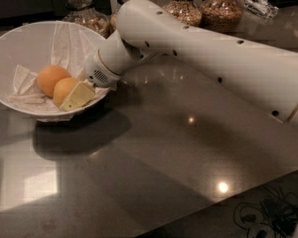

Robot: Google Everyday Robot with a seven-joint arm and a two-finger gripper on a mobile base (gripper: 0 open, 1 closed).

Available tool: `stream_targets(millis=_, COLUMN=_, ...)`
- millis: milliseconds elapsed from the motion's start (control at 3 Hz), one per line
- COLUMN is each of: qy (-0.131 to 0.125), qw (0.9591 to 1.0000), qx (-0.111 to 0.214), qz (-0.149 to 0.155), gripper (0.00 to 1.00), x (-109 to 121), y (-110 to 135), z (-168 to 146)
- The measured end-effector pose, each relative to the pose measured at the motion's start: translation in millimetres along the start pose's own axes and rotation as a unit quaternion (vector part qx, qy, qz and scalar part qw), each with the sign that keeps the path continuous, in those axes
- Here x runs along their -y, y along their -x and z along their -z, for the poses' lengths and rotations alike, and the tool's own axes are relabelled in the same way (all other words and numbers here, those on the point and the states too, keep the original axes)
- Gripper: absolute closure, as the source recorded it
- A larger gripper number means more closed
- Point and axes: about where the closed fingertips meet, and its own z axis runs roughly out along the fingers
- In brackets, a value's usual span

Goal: Pick orange from white bowl

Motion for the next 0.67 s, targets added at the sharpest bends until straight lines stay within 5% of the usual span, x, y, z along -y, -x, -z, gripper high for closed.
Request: stream_targets(millis=667, qy=0.0, qw=1.0, qx=0.0, qz=0.0, gripper=0.92, x=0.0, y=0.0, z=0.0)
